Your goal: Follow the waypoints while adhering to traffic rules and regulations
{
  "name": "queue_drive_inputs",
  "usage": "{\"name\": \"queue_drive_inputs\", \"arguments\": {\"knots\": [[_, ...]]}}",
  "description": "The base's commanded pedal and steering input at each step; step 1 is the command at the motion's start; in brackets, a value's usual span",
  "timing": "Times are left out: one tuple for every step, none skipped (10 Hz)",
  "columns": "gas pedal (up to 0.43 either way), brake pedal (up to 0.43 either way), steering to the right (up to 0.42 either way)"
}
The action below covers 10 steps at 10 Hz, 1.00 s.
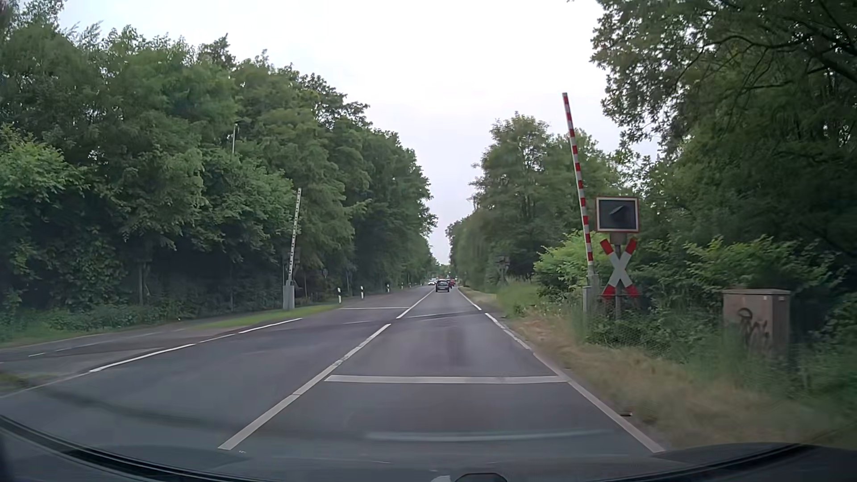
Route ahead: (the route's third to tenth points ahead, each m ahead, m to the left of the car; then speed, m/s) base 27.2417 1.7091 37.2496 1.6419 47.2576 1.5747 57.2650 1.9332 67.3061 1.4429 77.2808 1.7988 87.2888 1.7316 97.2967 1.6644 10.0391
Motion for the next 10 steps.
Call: {"name": "queue_drive_inputs", "arguments": {"knots": [[0.098, 0.0, -0.003], [0.098, 0.0, -0.003], [0.098, 0.0, -0.003], [0.098, 0.0, -0.003], [0.098, 0.0, -0.003], [0.098, 0.0, -0.003], [0.098, 0.0, -0.003], [0.098, 0.0, -0.003], [0.11, 0.0, -0.003], [0.11, 0.0, -0.001]]}}
